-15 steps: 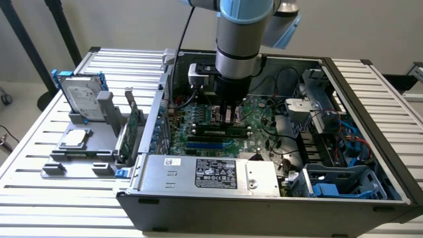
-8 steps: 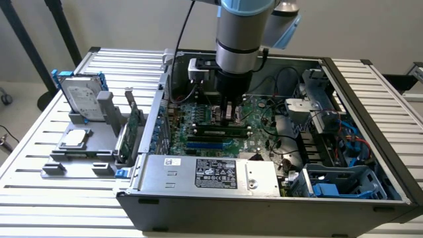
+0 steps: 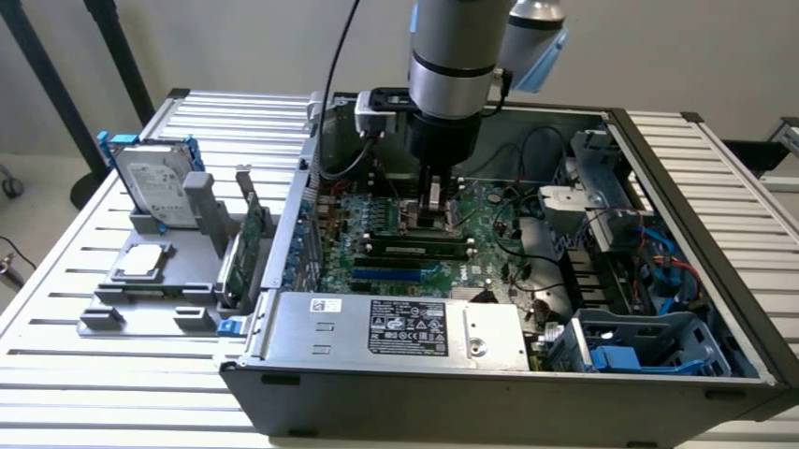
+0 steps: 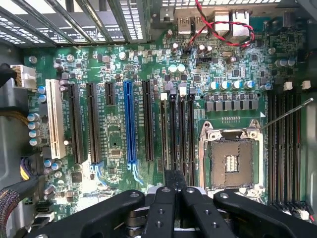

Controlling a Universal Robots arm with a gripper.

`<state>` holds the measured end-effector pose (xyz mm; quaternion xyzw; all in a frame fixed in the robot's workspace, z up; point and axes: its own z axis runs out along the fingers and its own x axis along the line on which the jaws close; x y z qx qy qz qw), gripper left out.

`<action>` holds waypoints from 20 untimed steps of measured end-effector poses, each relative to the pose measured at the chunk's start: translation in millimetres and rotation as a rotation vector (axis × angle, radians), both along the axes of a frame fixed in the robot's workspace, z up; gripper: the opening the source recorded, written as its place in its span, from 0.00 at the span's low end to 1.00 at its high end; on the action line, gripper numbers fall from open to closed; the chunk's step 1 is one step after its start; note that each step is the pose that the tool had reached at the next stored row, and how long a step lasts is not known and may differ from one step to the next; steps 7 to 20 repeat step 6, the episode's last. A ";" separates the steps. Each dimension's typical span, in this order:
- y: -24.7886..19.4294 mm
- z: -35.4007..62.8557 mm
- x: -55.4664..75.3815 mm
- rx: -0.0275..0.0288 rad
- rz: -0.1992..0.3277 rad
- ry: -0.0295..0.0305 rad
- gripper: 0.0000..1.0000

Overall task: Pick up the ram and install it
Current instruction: 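Press down the ram until it locks into place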

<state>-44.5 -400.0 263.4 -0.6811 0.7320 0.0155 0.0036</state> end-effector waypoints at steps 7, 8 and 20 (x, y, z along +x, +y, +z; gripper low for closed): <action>0.0 0.1 0.0 -0.0002 0.000 0.0001 0.11; 0.0 0.1 0.0 -0.0002 0.000 0.0001 0.11; 0.0 0.1 0.0 -0.0002 0.000 0.0001 0.11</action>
